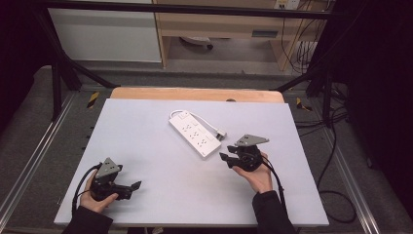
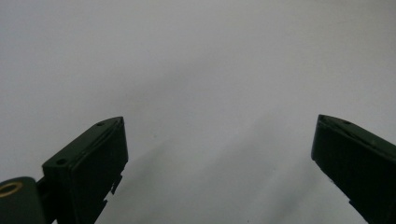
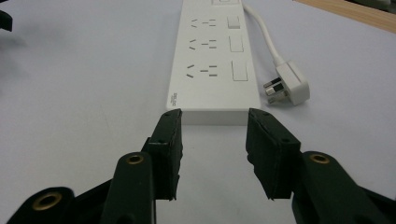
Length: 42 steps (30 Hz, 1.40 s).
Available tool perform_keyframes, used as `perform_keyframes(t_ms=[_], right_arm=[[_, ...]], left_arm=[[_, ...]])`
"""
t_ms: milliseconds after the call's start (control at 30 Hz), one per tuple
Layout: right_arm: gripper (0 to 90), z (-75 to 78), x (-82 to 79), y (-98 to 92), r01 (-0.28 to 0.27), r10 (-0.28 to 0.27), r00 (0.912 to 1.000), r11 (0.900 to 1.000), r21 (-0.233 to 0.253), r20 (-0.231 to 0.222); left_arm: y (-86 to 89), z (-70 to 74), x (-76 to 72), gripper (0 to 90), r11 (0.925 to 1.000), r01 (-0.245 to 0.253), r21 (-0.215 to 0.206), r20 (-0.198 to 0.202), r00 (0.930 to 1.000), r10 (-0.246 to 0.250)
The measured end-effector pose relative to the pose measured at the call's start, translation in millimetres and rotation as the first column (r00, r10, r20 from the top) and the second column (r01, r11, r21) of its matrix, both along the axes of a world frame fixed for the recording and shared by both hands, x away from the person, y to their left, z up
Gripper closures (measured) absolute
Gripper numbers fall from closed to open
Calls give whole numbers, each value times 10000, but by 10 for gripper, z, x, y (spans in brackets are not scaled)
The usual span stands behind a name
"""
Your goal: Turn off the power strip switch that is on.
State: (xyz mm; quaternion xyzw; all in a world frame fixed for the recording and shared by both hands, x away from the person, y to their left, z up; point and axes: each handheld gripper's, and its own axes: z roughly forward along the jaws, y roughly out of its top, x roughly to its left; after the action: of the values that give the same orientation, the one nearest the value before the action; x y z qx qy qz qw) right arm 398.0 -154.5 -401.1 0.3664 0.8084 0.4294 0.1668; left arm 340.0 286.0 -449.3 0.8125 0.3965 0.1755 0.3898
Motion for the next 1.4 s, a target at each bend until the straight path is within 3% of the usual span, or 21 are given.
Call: perform_keyframes(t_ms=[667, 1400], right_arm=[[716, 7, 221, 114, 179, -178, 9998, 9998, 108, -7], [810, 24, 493, 287, 360, -358, 9993, 9989, 306, -64]], left_arm=[[4, 3, 0, 35, 10000, -17, 2, 24, 10000, 17], [11, 5, 2, 37, 10000, -1, -20, 28, 10000, 1]])
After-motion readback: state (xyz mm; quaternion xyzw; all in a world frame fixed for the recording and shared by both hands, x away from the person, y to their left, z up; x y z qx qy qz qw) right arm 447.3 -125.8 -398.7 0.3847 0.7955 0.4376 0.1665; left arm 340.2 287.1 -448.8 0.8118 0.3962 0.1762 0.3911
